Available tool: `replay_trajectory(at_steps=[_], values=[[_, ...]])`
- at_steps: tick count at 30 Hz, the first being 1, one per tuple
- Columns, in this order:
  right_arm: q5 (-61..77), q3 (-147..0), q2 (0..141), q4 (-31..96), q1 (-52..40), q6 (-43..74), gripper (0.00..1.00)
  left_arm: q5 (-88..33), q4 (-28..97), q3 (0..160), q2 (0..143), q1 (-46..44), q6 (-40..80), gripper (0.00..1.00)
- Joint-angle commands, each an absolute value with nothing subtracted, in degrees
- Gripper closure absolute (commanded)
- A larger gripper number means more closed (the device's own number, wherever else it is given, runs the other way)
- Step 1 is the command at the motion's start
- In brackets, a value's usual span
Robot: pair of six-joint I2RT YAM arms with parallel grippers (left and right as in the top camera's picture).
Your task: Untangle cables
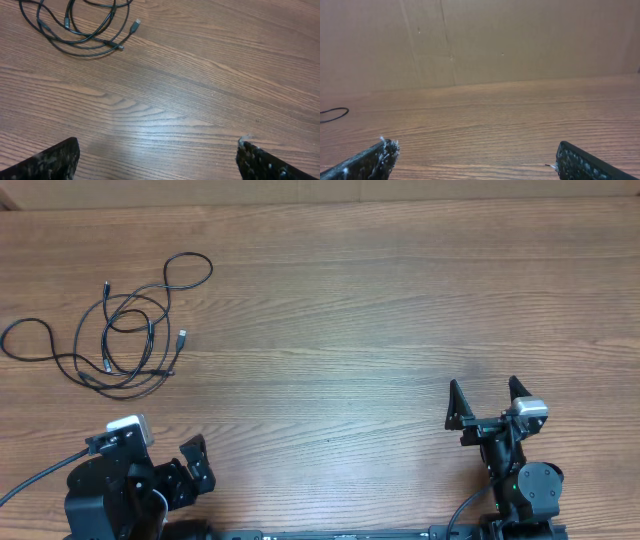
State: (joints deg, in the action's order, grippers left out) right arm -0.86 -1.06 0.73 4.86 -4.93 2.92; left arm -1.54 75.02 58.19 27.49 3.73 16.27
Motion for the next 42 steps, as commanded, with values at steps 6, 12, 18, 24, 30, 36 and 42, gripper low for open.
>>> replay_trajectory(at_steps=[6,12,18,24,30,36,42], values=[[-1.2,-0.5,0.4,4.7,-5.1,2.5,0.0,-2.0,74.8,57.9,27.2,3.4,15.6,0.0],[-1.2,-0.5,0.4,4.7,-5.1,2.5,0.0,-2.0,74.8,57.9,27.2,3.4,15.6,0.0],[-1.2,-0.5,0.4,4.7,-5.1,2.5,0.0,-2.0,74.8,57.9,27.2,3.4,15.6,0.0],[-1.2,-0.5,0.4,4.7,-5.1,2.5,0.0,-1.1,68.5,55.2,25.5,3.3,15.1,0.01],[-1.2,-0.5,0.4,4.7,-5.1,2.5,0.0,-1.5,45.0,36.6,12.6,2.5,14.8,0.01],[-1.2,-0.5,0.4,4.7,-5.1,2.5,0.0,-1.8,26.0,18.4,0.7,2.4,15.4,0.0],[-1.2,-0.5,0.4,4.7,-5.1,2.5,0.0,-1.1,5.3,7.7,0.2,-0.1,10.7,0.0]])
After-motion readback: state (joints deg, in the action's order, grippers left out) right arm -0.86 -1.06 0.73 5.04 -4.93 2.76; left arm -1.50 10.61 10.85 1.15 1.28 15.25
